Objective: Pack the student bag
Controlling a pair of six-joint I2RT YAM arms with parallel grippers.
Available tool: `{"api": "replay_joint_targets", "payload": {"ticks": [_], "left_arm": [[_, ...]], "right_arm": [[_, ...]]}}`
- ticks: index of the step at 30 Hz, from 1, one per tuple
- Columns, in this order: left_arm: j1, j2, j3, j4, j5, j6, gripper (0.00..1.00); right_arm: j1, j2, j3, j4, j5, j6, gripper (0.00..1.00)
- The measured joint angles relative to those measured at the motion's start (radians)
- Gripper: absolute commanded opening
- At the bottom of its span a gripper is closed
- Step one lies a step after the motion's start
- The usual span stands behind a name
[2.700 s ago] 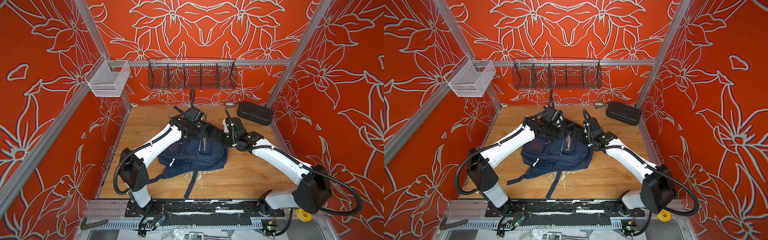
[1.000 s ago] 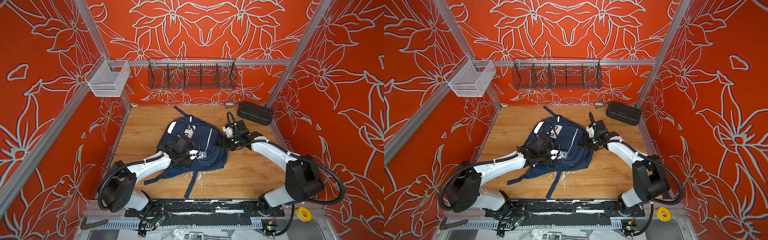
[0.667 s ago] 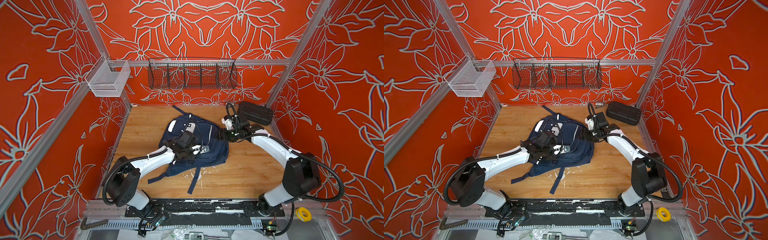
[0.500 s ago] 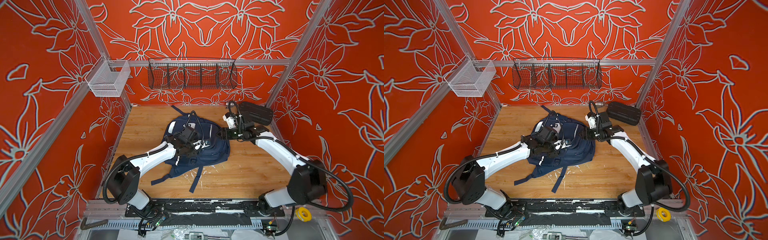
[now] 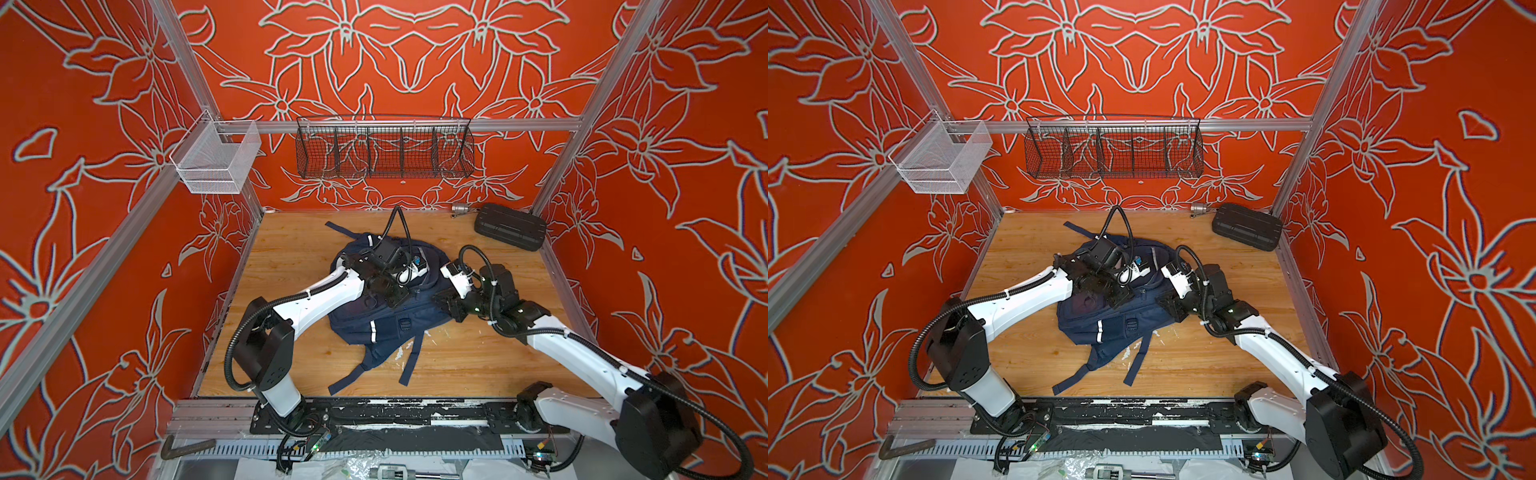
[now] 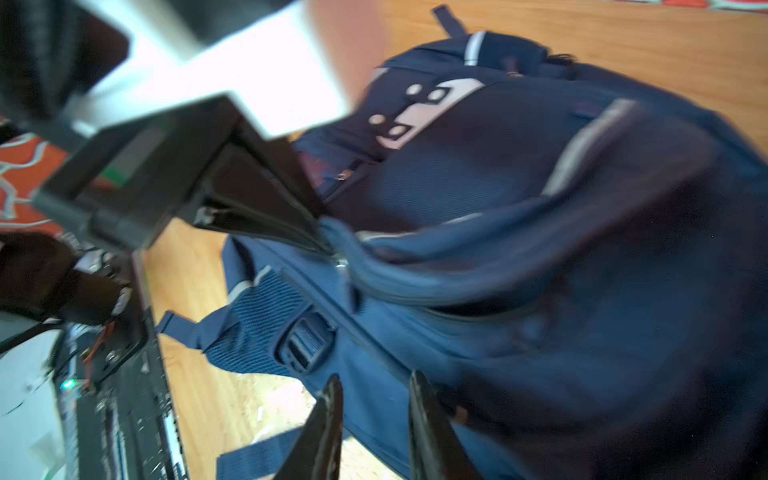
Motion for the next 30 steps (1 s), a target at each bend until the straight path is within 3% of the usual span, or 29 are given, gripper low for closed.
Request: {"api": "replay_joint_targets", "payload": {"ticks": [9,30], "left_arm": [[0.000,-0.003,-0.012,0.012,0.006,-0.032,0.00],[-0.016,-0.022,-0.016,0.013,-0.019,-0.026,0.00]], "right_arm": [[0.027,0.137,-0.012,0.184,-0.118,-0.004,0.29],[0.034,0.208,-0.033,0.325,-0.138,0.000,0.30]]}}
